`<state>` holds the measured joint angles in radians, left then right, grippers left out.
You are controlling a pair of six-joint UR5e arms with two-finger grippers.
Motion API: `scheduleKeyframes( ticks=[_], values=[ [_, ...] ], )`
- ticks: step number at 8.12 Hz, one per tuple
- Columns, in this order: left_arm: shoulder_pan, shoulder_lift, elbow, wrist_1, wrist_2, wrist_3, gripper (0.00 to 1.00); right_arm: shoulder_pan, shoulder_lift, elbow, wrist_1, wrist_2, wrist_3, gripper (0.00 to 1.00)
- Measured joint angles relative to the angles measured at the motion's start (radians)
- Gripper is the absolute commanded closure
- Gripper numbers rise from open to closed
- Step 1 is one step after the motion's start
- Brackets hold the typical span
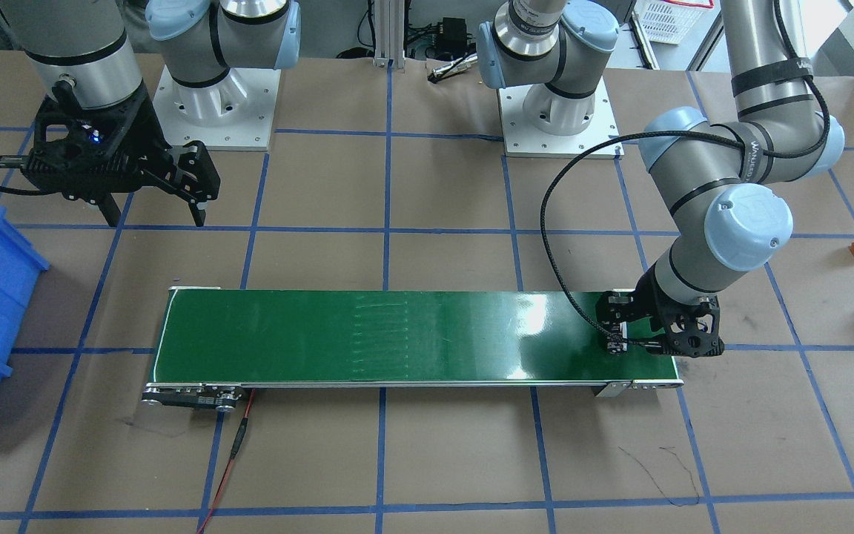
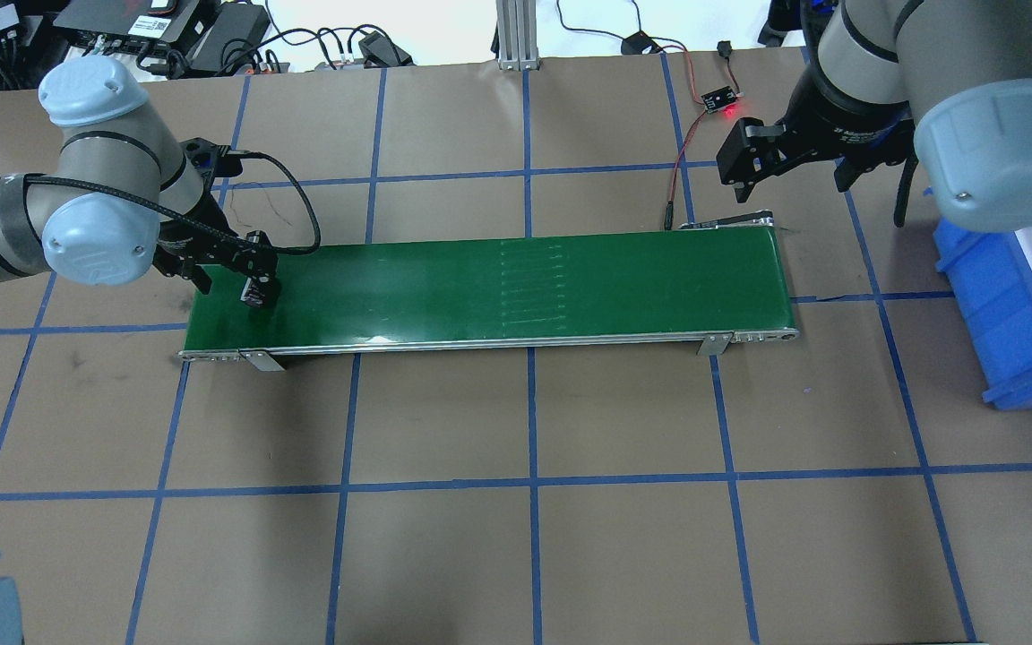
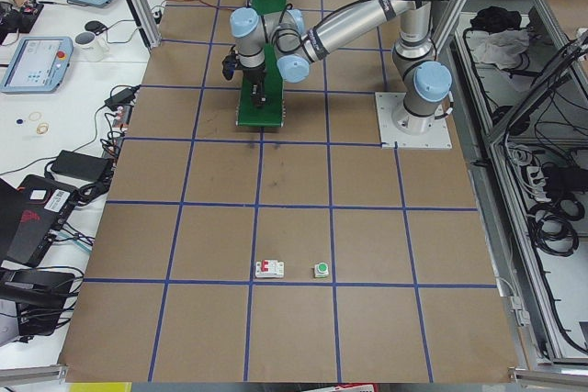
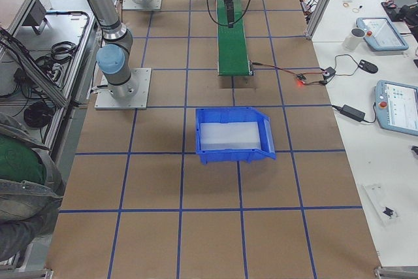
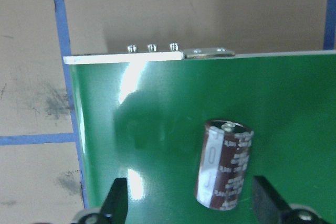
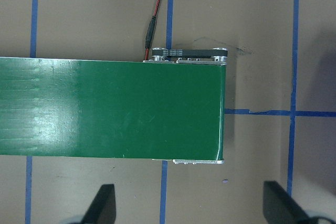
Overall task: Move capacitor from left to right
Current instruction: 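Lower the capacitor onto the near end of the belt and release, then raise the left gripper away while the right gripper lowers at the belt's far end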
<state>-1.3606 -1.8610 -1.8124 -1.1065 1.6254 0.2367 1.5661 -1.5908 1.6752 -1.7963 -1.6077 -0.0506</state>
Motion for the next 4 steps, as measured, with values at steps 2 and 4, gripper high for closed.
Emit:
scheduleKeyframes(
  ticks=[2,4],
  values=[
    [0.002,0.025,0.008,-0.001,0.001,-0.011,0.0,0.0,0.0,0.0,0.0,0.0,0.0,0.0],
    [0.009,0.081,0.067,-0.005,0.004,-0.029,0.0,0.0,0.0,0.0,-0.001,0.0,-0.012,0.0]
  ],
)
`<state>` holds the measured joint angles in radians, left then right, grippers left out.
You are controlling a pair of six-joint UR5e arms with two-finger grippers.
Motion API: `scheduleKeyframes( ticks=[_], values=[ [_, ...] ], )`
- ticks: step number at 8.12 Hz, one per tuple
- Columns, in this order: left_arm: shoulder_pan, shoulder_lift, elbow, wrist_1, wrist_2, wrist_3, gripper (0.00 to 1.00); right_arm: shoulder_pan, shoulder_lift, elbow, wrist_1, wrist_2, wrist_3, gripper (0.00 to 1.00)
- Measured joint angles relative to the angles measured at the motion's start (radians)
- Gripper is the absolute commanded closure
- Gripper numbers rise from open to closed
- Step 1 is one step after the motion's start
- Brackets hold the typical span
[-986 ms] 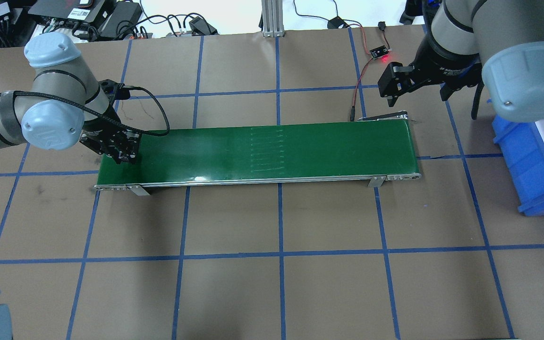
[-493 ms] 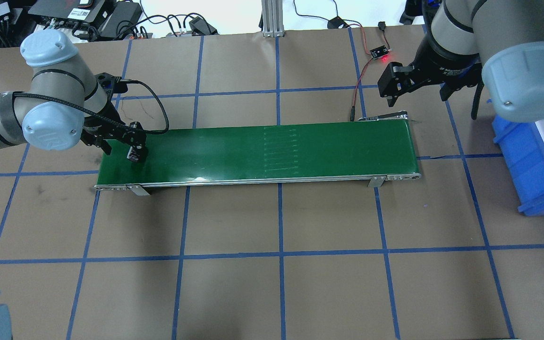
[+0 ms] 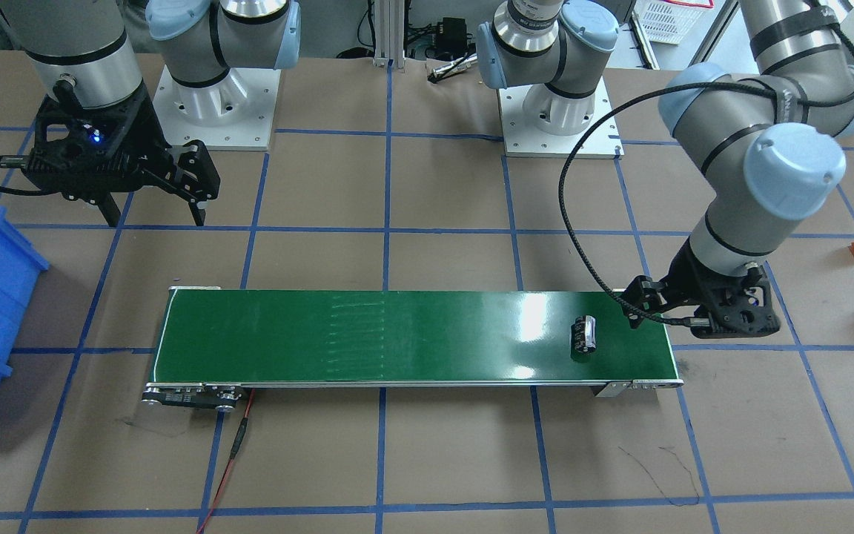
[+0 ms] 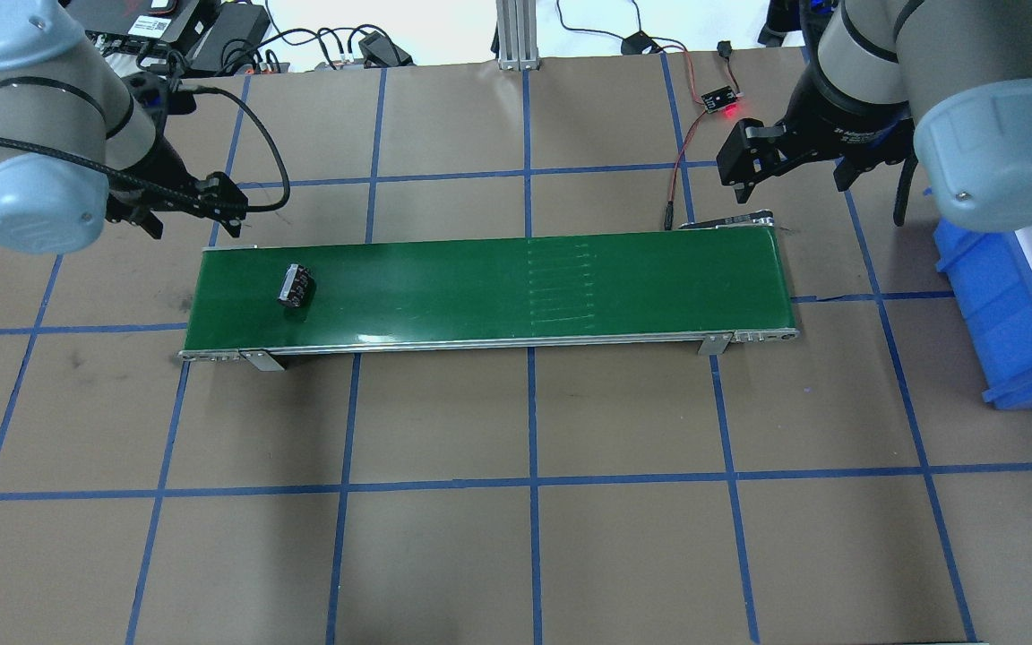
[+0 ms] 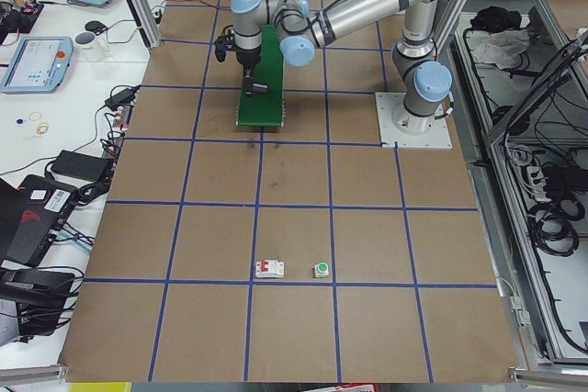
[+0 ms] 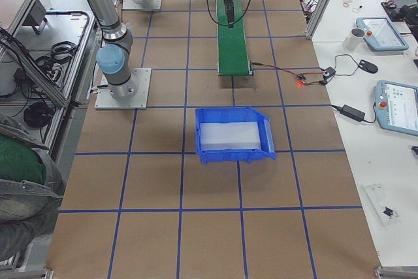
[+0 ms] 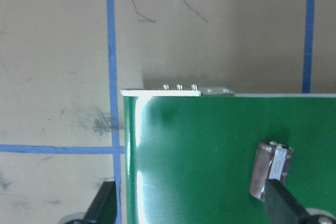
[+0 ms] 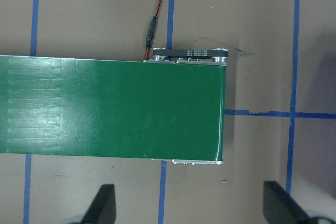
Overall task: Move capacitor from left to right
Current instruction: 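Raise the left gripper away while the right gripper lowers at the belt's far end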
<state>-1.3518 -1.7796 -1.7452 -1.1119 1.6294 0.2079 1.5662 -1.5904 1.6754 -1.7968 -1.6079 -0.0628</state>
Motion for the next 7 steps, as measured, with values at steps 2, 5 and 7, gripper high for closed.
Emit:
scheduleKeyframes(
  ticks=[2,5,7],
  values=[
    [0.002,0.036,0.058,-0.008,0.003,0.006,0.0,0.0,0.004,0.007,0.0,0.007,-0.036,0.0],
    [0.003,0.052,0.082,-0.136,0.011,-0.003,0.0,-0.006,0.012,0.037,0.0,0.024,-0.048,0.0],
    [0.003,0.08,0.103,-0.26,0.014,-0.037,0.0,-0.028,0.021,0.058,-0.001,0.069,-0.057,0.0]
  ],
)
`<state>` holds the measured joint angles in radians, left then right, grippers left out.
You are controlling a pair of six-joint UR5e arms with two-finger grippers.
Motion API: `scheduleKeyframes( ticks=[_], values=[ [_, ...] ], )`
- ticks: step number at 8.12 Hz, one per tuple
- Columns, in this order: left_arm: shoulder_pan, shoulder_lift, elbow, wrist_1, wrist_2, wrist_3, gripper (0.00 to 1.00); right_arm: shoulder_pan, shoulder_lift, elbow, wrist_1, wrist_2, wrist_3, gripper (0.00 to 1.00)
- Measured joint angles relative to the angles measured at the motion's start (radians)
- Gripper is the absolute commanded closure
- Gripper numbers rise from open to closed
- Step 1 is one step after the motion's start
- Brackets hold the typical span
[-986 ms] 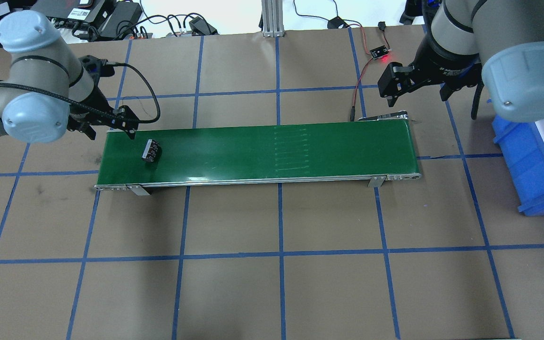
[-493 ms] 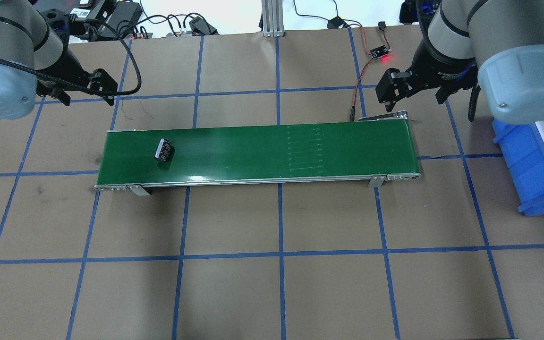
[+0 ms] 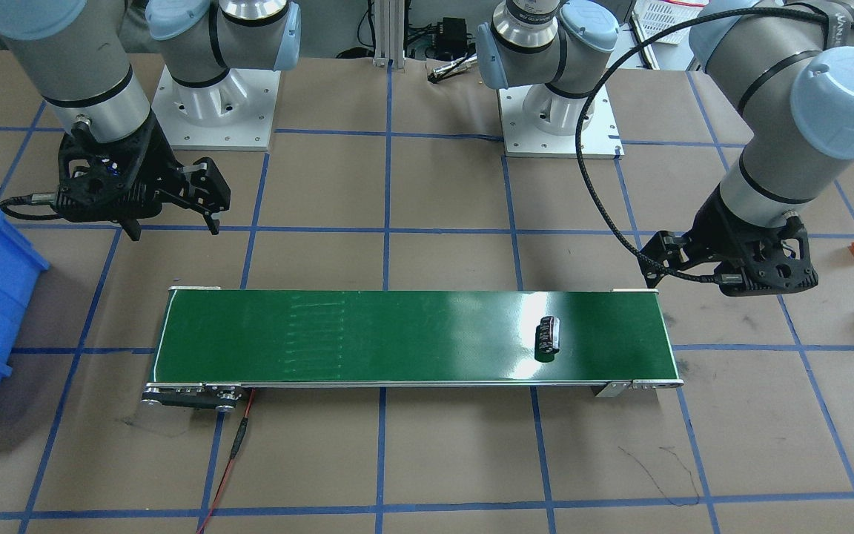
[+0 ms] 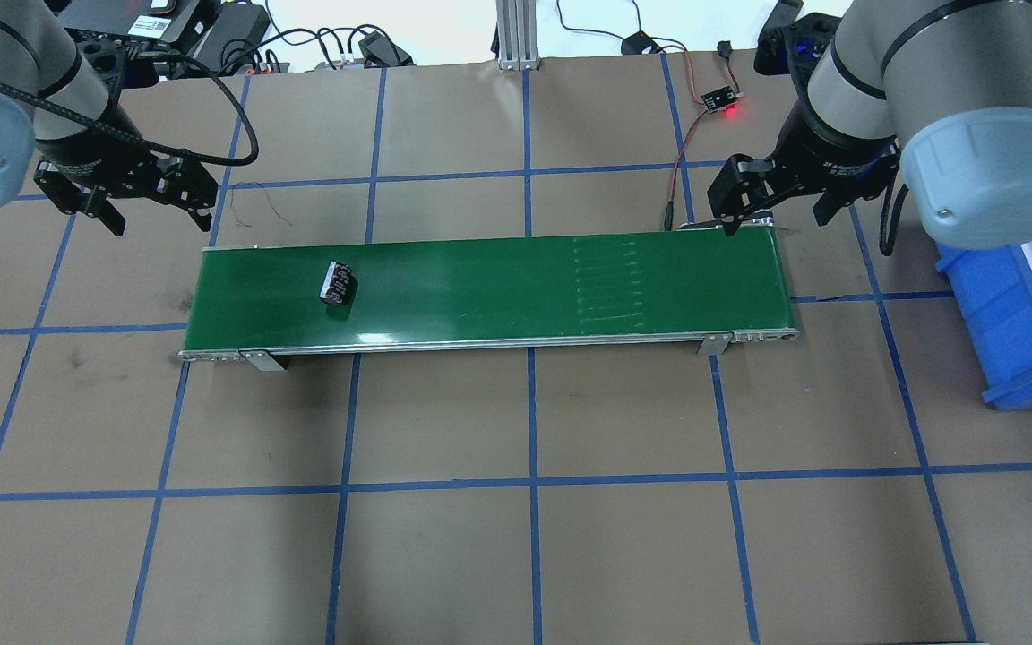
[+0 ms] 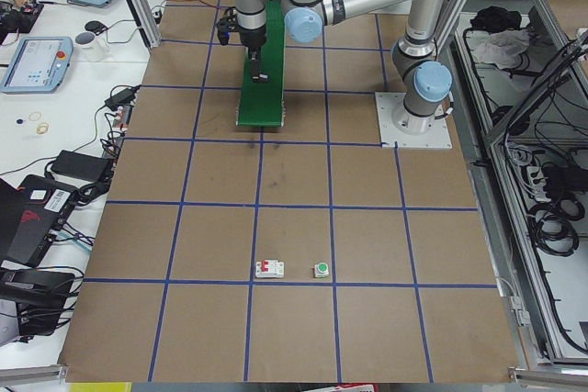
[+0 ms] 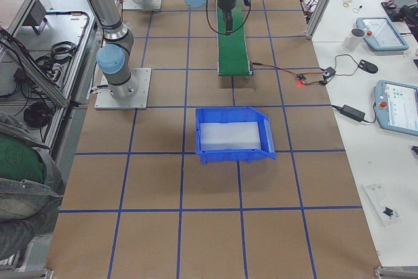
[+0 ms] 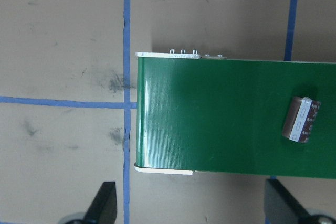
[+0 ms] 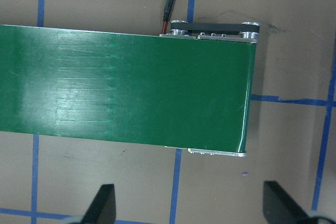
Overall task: Move capacitor from left to right
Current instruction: 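Raise the left gripper away while the right gripper lowers at the belt's far end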
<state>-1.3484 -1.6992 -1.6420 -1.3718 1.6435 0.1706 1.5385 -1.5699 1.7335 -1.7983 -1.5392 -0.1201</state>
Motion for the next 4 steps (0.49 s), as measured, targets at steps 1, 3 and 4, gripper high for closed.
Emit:
scheduleKeyframes(
  ticks=[1,3,4],
  values=[
    [-0.001,0.009,0.016,-0.058,0.0,-0.017,0.0,-0.012,0.004,0.013,0.0,0.027,-0.006,0.01],
    [-0.023,0.026,0.031,-0.136,-0.007,-0.044,0.0,-0.025,0.01,0.032,-0.002,0.062,-0.01,0.05],
    [-0.046,0.031,0.032,-0.15,-0.016,-0.048,0.0,-0.027,0.021,0.041,-0.005,0.086,-0.008,0.07]
  ],
)
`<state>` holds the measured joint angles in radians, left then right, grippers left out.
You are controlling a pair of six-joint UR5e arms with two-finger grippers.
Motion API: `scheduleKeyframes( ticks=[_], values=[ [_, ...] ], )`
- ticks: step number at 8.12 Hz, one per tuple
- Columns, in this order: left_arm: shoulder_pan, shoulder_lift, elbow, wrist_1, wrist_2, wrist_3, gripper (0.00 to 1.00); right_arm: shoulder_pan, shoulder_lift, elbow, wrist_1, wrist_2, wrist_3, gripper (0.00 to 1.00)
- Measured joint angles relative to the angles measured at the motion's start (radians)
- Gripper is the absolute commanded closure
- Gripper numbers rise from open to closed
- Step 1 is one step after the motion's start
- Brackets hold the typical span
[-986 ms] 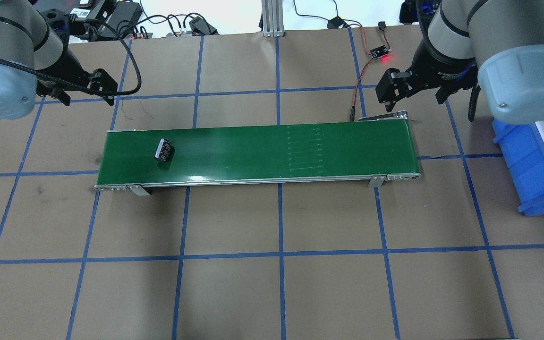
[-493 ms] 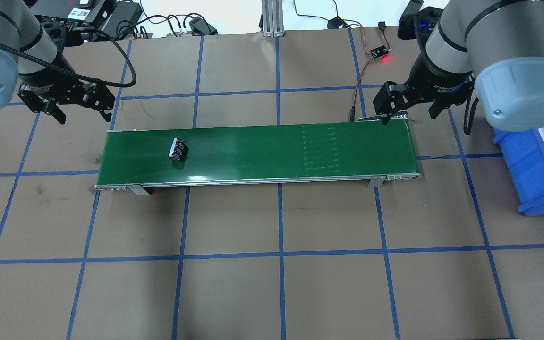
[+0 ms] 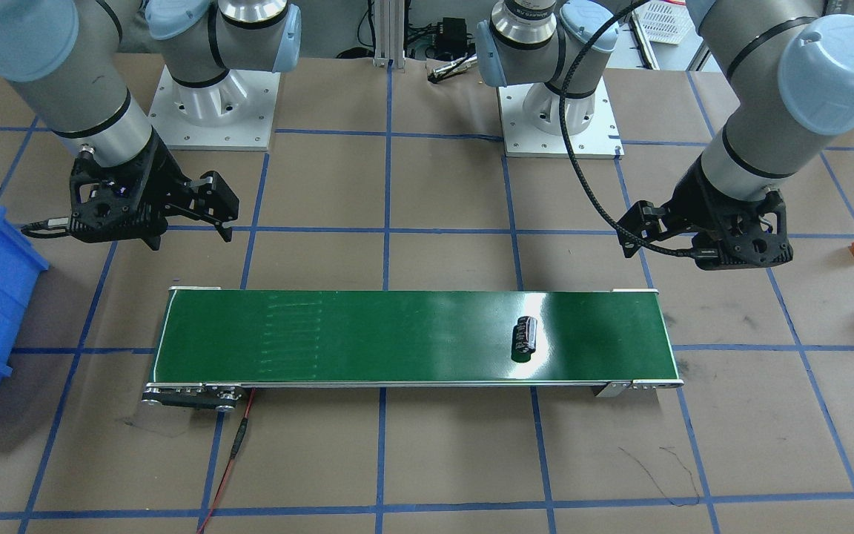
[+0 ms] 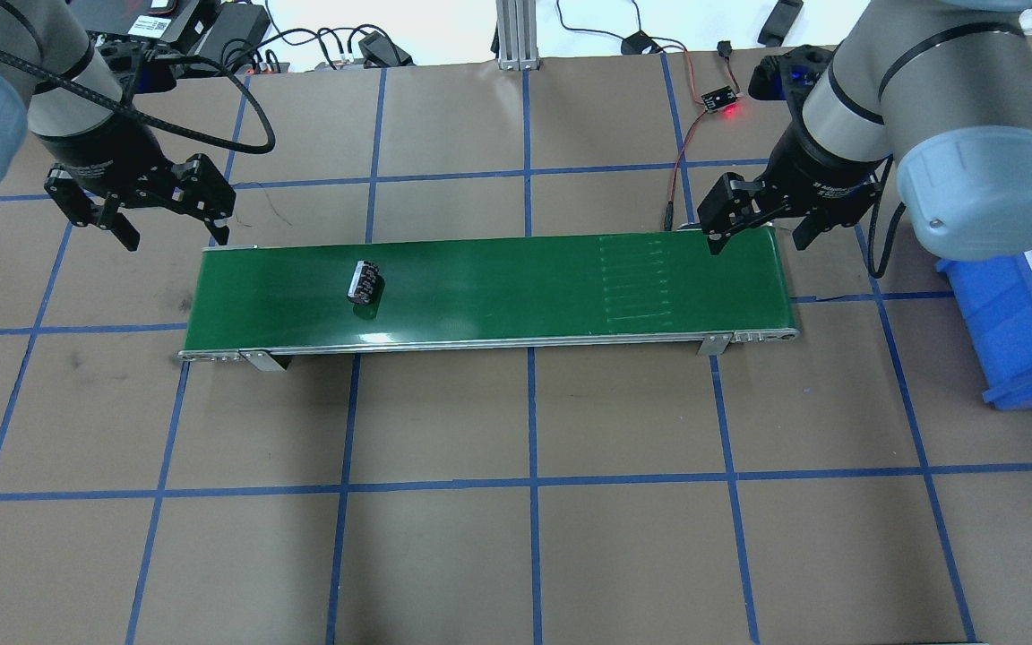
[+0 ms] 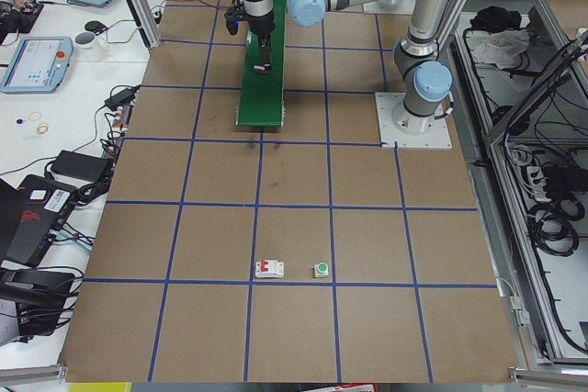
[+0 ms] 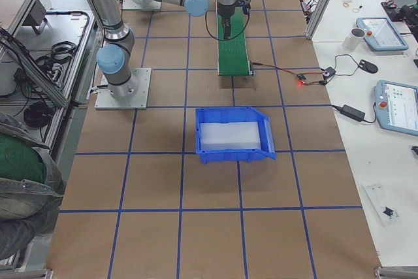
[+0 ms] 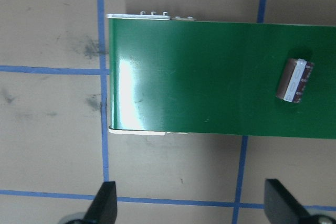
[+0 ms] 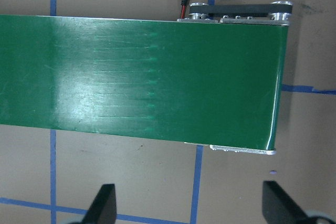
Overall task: Move capacitor from left to right
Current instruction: 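Raise the left gripper away while the right gripper lowers at the belt's far end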
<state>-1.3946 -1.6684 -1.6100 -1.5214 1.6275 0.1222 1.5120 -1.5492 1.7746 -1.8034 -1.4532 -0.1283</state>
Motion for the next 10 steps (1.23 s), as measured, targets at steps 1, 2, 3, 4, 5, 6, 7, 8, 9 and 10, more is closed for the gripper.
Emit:
scheduleKeyframes(
  ticks=[1,2,3,4,5,6,7,8,9,10],
  values=[
    [-0.03,0.006,0.0,-0.005,-0.031,-0.004,0.0,-0.001,0.013,0.008,-0.004,0.023,0.003,0.08],
    [-0.051,0.011,-0.003,-0.006,-0.073,-0.006,0.0,-0.003,0.03,0.013,-0.008,0.044,0.009,0.08],
    [-0.06,0.013,-0.003,-0.006,-0.097,-0.007,0.0,-0.005,0.051,0.014,-0.01,0.091,0.019,0.08],
    [-0.066,0.012,-0.005,-0.006,-0.106,-0.007,0.0,-0.006,0.067,0.015,-0.014,0.137,0.038,0.08],
    [-0.069,0.012,-0.005,-0.007,-0.109,-0.007,0.0,-0.009,0.078,0.015,-0.026,0.157,0.051,0.08],
    [-0.071,0.013,-0.005,-0.008,-0.108,-0.007,0.0,-0.017,0.091,0.016,-0.036,0.163,0.057,0.1],
    [-0.071,0.019,-0.004,-0.009,-0.106,-0.007,0.0,-0.027,0.105,0.016,-0.041,0.164,0.061,0.09],
    [-0.072,0.026,-0.003,-0.011,-0.103,-0.006,0.0,-0.034,0.116,0.015,-0.043,0.164,0.063,0.07],
    [-0.072,0.032,-0.004,-0.012,-0.101,-0.006,0.0,-0.039,0.121,0.015,-0.043,0.163,0.078,0.07],
    [-0.072,0.035,-0.003,-0.014,-0.1,-0.006,0.0,-0.043,0.12,0.014,-0.043,0.161,0.124,0.08]
  ],
)
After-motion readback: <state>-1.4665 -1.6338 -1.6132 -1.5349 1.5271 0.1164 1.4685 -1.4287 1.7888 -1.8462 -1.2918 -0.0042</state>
